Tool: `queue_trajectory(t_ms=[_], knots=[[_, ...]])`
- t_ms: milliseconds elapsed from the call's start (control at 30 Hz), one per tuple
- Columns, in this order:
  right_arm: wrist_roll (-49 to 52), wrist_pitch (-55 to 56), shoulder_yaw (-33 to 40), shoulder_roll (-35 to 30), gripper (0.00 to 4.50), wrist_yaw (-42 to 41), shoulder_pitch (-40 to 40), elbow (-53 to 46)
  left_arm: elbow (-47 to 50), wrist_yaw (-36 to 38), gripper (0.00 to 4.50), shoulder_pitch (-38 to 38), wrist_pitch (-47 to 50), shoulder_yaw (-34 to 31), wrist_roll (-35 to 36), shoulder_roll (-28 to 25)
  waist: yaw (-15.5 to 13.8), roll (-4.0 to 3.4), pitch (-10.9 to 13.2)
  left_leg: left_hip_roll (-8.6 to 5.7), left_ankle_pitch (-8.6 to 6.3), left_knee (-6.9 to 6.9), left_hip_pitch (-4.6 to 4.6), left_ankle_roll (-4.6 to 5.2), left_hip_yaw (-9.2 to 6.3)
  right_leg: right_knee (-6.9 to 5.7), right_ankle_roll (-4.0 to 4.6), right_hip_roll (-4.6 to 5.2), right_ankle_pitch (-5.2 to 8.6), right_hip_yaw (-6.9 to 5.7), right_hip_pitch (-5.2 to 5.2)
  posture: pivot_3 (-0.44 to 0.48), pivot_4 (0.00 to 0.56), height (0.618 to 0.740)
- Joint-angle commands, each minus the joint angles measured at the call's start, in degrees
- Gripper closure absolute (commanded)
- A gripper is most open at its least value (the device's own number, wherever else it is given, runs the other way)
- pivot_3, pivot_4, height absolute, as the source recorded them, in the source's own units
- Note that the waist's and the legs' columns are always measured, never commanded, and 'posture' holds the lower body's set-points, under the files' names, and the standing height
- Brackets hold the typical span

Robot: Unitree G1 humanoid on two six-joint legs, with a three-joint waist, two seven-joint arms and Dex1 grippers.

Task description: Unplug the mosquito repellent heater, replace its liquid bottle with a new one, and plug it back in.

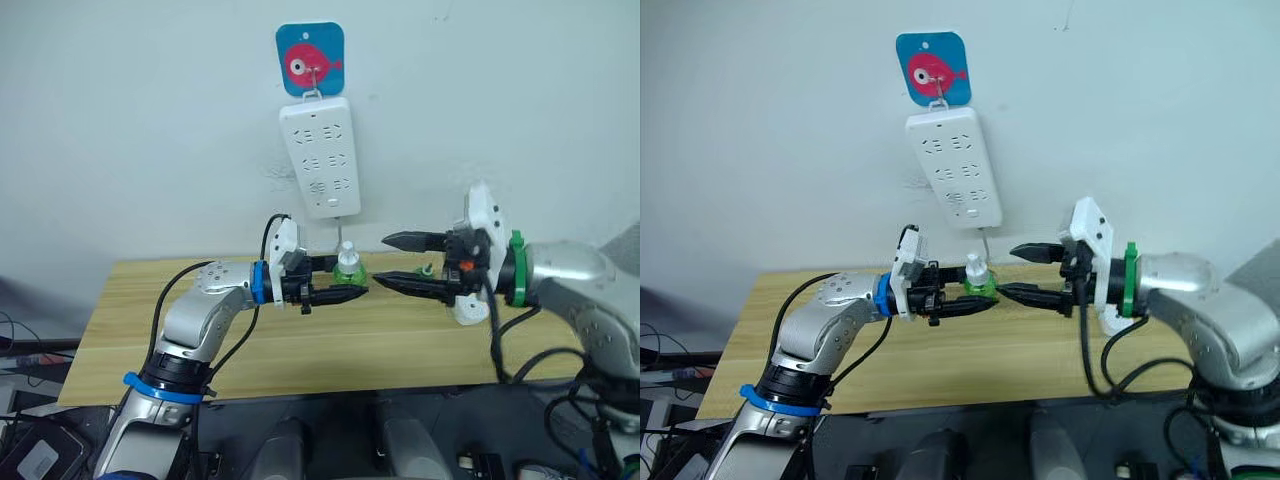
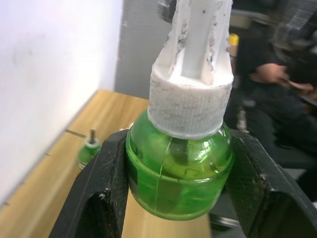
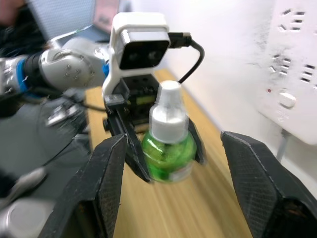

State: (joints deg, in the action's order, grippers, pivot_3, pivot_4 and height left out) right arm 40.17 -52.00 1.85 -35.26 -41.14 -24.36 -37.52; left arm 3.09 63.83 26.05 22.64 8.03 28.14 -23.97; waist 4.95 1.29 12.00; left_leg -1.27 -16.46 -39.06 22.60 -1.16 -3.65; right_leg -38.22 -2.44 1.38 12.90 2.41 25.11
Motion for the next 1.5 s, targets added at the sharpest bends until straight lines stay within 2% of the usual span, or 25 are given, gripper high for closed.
queue_trajectory(t_ms=[33, 167, 400, 467, 600, 667, 767, 867, 1000, 1067, 1200, 1300, 1433, 1500], knots=[[-3.8, -0.2, -3.1, 5.2, 1.36, 12.7, 2.3, -9.0, 0.9, -2.8, 2.16, -0.3, -3.3, -0.2, -1.5, 2.1, 0.2, -0.01, 0.0, 0.0, 0.0, 0.0, -0.02, 0.0, 0.05, -0.04, 0.0, 0.0, 0.0, 0.05, 0.02, -0.164, 0.155, 0.74], [-8.2, -0.2, -7.9, 9.1, 1.36, 19.5, 3.3, -9.7, 0.5, -3.6, 2.16, -0.2, -4.4, 0.4, -2.6, 3.3, 0.2, -0.01, -0.1, -0.01, 0.01, -0.01, -0.12, -0.01, 0.11, -0.27, 0.0, -0.02, 0.0, 0.09, 0.06, -0.186, 0.156, 0.74], [-11.3, 1.2, -11.2, 11.9, 1.36, 21.7, 1.8, -6.1, 0.1, -3.6, 2.16, 0.2, -5.5, 0.7, -3.3, 3.9, 0.5, -0.01, -0.1, -0.02, 0.01, -0.05, -0.12, -0.01, 0.14, -0.29, 0.0, -0.07, 0.01, 0.1, 0.06, -0.179, 0.154, 0.74], [-11.2, 1.4, -11.1, 12.2, 1.92, 21.2, 1.7, -5.7, 0.5, -3.5, 2.16, 0.0, -5.4, 0.6, -3.3, 3.8, 0.6, -0.02, -0.1, -0.02, 0.01, -0.05, -0.12, -0.01, 0.13, -0.3, 0.0, -0.08, 0.01, 0.09, 0.06, -0.174, 0.155, 0.74], [-10.6, 1.5, -11.3, 11.7, 3.33, 19.4, 1.6, -5.3, 2.2, -3.5, 2.16, -0.3, -4.1, 0.2, -2.4, 3.3, 0.6, -0.02, -0.1, -0.02, 0.01, -0.05, -0.12, -0.01, 0.12, -0.3, 0.0, -0.1, 0.01, 0.09, 0.05, -0.168, 0.155, 0.74], [-9.3, 1.6, -11.0, 11.3, 3.46, 17.6, 1.8, -5.2, 2.8, -3.0, 2.16, -0.3, -3.6, 0.0, -2.0, 2.9, 0.6, -0.01, -0.1, -0.02, 0.01, -0.05, -0.12, 0.0, 0.11, -0.3, 0.0, -0.11, 0.01, 0.08, 0.05, -0.154, 0.158, 0.74], [-6.5, 3.8, -10.6, 9.7, 3.46, 10.9, 0.7, -4.0, 3.2, -1.8, 2.16, -0.1, -3.5, 0.1, -2.0, 2.0, 0.6, -0.02, -0.1, -0.02, 0.0, -0.05, -0.12, 0.0, 0.11, -0.3, 0.0, -0.12, 0.01, 0.07, 0.05, -0.153, 0.158, 0.74], [-4.4, 7.1, -11.6, 4.2, 3.46, -3.9, -4.2, 3.2, 3.5, 1.4, 2.16, -0.2, -4.2, 0.6, -1.9, 0.4, 0.6, -0.02, -0.1, -0.03, 0.0, -0.05, -0.18, 0.01, 0.19, -0.28, 0.0, -0.25, 0.01, 0.1, 0.0, -0.152, 0.161, 0.74], [-6.3, 12.2, -16.4, -3.3, 3.46, -24.1, -12.8, 16.1, 4.2, 6.6, 2.16, -0.6, -5.9, 1.8, -2.1, -2.2, 0.8, -0.02, -0.1, -0.02, 0.0, -0.02, -0.33, 0.04, 0.23, -0.27, -0.01, -0.3, 0.02, 0.09, -0.11, -0.132, 0.157, 0.74], [-6.9, 13.4, -17.7, -4.3, 3.46, -28.5, -15.5, 19.6, 4.7, 6.9, 2.16, -0.7, -5.9, 1.9, -1.7, -2.5, 0.8, -0.01, -0.1, 0.0, 0.0, 0.0, -0.38, 0.04, 0.23, -0.25, 0.0, -0.31, 0.02, 0.09, -0.15, -0.117, 0.155, 0.74], [-6.0, 11.5, -17.0, -4.6, 3.46, -30.0, -17.4, 20.4, 6.1, 6.2, 2.16, -1.4, -5.5, 1.8, -1.3, -2.1, 0.4, -0.01, -0.1, 0.0, 0.0, 0.0, -0.37, 0.04, 0.21, -0.26, 0.0, -0.18, 0.02, 0.1, -0.14, -0.13, 0.152, 0.74], [-7.2, 11.8, -15.1, -5.7, 2.39, -28.5, -16.6, 19.7, 6.6, 5.4, 2.16, -1.8, -5.5, 1.7, -1.0, -1.6, 0.1, -0.01, -0.1, 0.0, 0.0, -0.02, -0.37, 0.03, 0.2, -0.26, 0.0, -0.08, 0.02, 0.1, -0.14, -0.144, 0.151, 0.74], [-5.6, 9.7, -8.5, -9.6, 0.91, -25.1, -13.1, 15.7, 6.7, 3.3, 2.16, -2.9, -6.2, 1.2, -1.1, -0.8, 0.1, -0.01, -0.1, -0.02, 0.0, -0.02, -0.35, 0.03, 0.22, -0.25, 0.0, -0.03, 0.02, 0.11, -0.13, -0.167, 0.147, 0.74], [-4.3, 8.1, -5.3, -11.9, 0.9, -23.9, -10.2, 12.7, 6.5, 2.2, 2.16, -3.4, -6.7, 0.8, -1.3, -0.4, 0.0, -0.01, -0.1, -0.02, 0.0, -0.02, -0.32, 0.03, 0.21, -0.22, 0.0, -0.01, 0.02, 0.11, -0.12, -0.171, 0.147, 0.74]])
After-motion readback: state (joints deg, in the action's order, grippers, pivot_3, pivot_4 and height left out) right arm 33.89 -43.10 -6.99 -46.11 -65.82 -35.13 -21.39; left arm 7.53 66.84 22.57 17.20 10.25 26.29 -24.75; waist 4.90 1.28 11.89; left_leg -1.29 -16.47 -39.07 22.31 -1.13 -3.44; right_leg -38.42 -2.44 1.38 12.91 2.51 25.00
